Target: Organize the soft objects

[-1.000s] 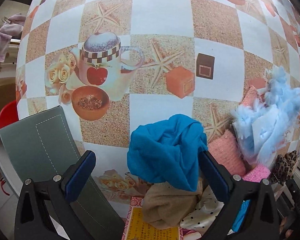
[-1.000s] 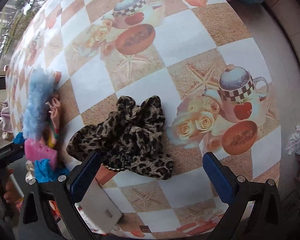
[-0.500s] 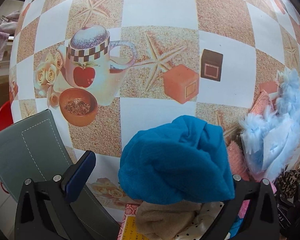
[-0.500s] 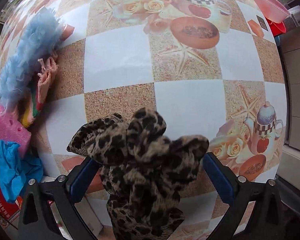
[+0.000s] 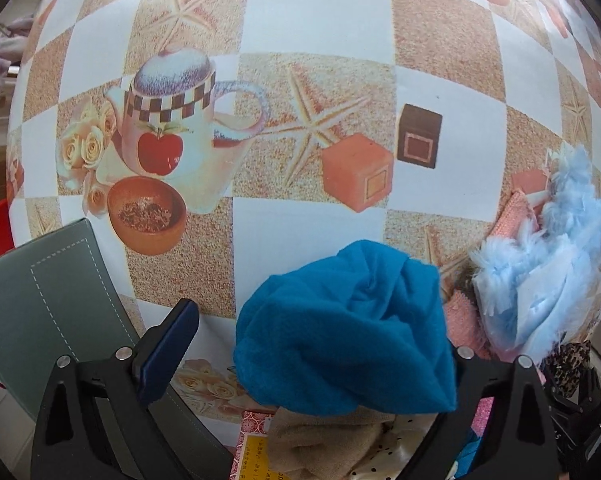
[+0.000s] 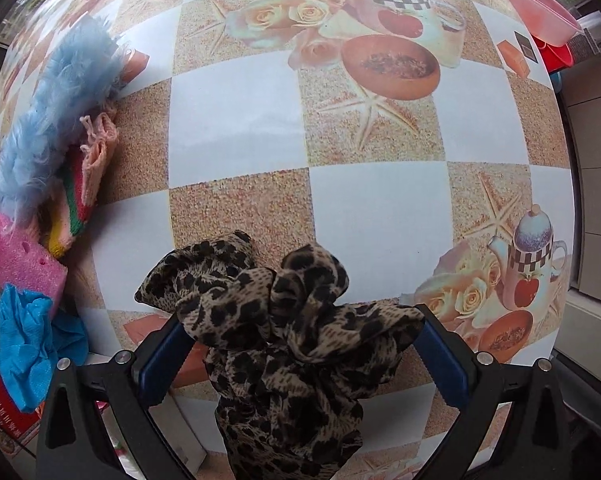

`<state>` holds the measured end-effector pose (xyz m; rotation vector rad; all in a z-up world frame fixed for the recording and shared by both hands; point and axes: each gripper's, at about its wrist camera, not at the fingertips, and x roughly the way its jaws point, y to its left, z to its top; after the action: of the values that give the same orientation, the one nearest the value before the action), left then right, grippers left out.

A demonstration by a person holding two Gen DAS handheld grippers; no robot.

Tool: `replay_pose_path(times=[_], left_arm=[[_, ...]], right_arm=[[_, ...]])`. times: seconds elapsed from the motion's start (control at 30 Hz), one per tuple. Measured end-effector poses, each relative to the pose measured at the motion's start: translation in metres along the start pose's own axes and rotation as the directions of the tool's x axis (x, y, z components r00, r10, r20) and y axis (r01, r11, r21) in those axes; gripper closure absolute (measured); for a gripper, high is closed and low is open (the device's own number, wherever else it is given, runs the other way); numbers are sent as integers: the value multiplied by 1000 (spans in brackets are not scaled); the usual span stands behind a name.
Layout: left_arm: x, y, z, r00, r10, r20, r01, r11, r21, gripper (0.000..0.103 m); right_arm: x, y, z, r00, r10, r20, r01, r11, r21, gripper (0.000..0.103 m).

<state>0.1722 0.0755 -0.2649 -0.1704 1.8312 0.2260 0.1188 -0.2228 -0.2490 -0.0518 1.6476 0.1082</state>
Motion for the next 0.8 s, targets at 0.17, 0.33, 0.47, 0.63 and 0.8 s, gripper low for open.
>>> replay_pose_path(times=[0.17, 0.33, 0.47, 0.63, 0.8], left_arm=[[-13, -23, 0, 999, 14, 48, -19, 994, 110, 66], [-31, -37, -9, 989, 64, 130, -84, 985, 150, 74], [-66, -34, -19, 976, 54, 209, -82, 988, 129, 74], [-105, -37, -41, 959, 1, 283, -41, 990, 137, 74], [-141, -58, -74, 937, -54, 345, -15, 981, 194, 74]], right_arm=[[-9, 9, 29, 999, -7, 36, 7, 1000, -23, 13], [-28, 16, 27, 997, 9, 78, -3, 996, -87, 72], [-30, 1, 30, 995, 94, 31, -94, 996, 5, 78], [-42, -19, 22, 989, 142, 40, -144, 989, 36, 78], [-58, -39, 8, 978, 202, 50, -206, 974, 99, 78]])
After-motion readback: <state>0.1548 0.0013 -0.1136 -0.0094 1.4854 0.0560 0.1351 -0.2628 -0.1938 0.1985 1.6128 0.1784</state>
